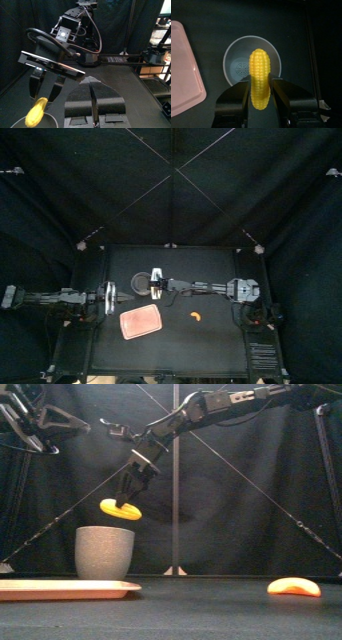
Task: Pick the corn then place it in the grey bowl
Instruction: Drop corn in the grey bowl and return to neutral
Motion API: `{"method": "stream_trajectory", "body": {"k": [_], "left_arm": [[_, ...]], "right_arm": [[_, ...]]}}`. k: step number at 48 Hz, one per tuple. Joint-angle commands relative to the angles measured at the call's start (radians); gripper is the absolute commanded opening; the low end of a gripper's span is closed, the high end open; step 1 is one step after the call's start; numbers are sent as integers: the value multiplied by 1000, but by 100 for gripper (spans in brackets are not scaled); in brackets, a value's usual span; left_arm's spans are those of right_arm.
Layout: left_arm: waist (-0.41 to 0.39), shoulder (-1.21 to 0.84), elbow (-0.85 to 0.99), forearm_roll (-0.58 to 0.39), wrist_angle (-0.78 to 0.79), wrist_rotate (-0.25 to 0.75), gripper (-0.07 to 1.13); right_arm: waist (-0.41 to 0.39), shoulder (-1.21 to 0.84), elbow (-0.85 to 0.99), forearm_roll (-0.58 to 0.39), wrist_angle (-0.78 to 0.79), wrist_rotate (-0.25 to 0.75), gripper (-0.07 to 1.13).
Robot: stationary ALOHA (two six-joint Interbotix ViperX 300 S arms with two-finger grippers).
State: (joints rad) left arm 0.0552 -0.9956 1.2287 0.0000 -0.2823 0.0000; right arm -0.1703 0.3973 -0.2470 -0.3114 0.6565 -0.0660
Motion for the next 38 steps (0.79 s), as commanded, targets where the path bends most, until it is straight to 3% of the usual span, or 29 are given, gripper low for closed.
{"method": "stream_trajectory", "body": {"k": [1,21,38], "left_arm": [[2,-2,-15,2,2,2,0],[2,-3,-15,2,5,2,0],[2,-3,-15,2,5,2,-1]], "right_arm": [[-11,-18,-43,23,-11,2,66],[-28,18,-71,46,-21,3,96],[-46,-264,80,-15,31,28,98]]}}
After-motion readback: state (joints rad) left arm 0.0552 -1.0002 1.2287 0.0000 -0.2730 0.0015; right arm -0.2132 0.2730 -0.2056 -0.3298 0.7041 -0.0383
